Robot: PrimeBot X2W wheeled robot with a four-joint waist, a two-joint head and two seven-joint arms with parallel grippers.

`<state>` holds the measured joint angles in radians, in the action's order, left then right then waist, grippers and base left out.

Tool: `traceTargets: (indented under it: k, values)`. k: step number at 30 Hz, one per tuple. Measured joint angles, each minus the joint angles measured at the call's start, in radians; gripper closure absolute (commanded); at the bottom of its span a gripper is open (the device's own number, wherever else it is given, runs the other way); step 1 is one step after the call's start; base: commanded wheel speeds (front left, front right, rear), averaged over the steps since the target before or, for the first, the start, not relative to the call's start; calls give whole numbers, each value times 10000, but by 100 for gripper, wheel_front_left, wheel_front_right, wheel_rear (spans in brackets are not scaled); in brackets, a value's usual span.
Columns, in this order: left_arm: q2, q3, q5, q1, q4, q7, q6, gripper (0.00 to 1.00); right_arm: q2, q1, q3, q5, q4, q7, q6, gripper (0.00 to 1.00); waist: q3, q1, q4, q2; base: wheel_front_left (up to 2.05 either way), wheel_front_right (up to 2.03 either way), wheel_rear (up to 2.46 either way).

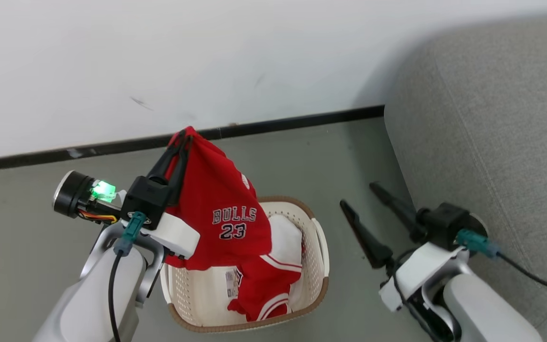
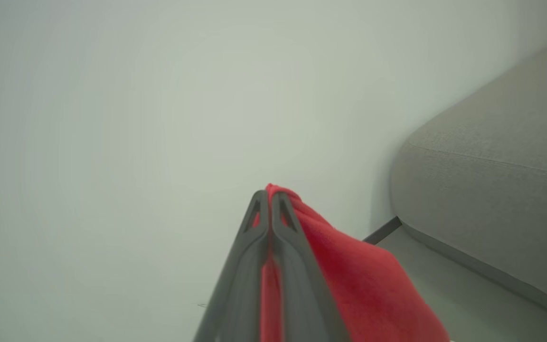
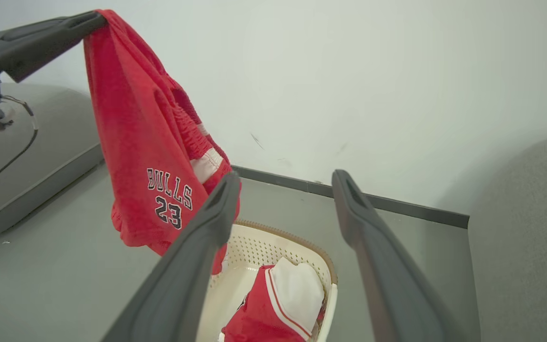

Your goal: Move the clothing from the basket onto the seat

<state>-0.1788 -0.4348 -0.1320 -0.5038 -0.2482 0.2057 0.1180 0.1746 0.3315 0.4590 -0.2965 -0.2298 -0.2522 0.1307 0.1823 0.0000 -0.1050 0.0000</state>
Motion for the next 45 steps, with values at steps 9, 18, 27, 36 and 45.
traceTargets:
  k: [9,18,27,36,45]
  values:
    - [171,-362,-174,34,439,-433,-376,100,698,-252,1628,-794,-305,48,0,0,-1074,0,186,0,0,0,0]
    - [443,-616,-489,37,769,-1007,-617,100,1191,-219,2610,-1657,-215,282,0,0,-1964,0,331,0,0,0,0]
    - [698,-984,-660,321,924,-1563,-794,100,1379,-6,3528,-2242,-36,499,0,0,-2626,0,451,0,0,0,0]
    - [851,-1289,-786,417,1129,-1979,-865,100,1544,28,4017,-2798,-42,589,0,0,-3059,0,610,0,0,0,0]
    - [974,-1561,-813,427,1275,-2316,-949,100,1569,178,4443,-3068,-59,602,0,0,-3274,0,756,0,0,0,0]
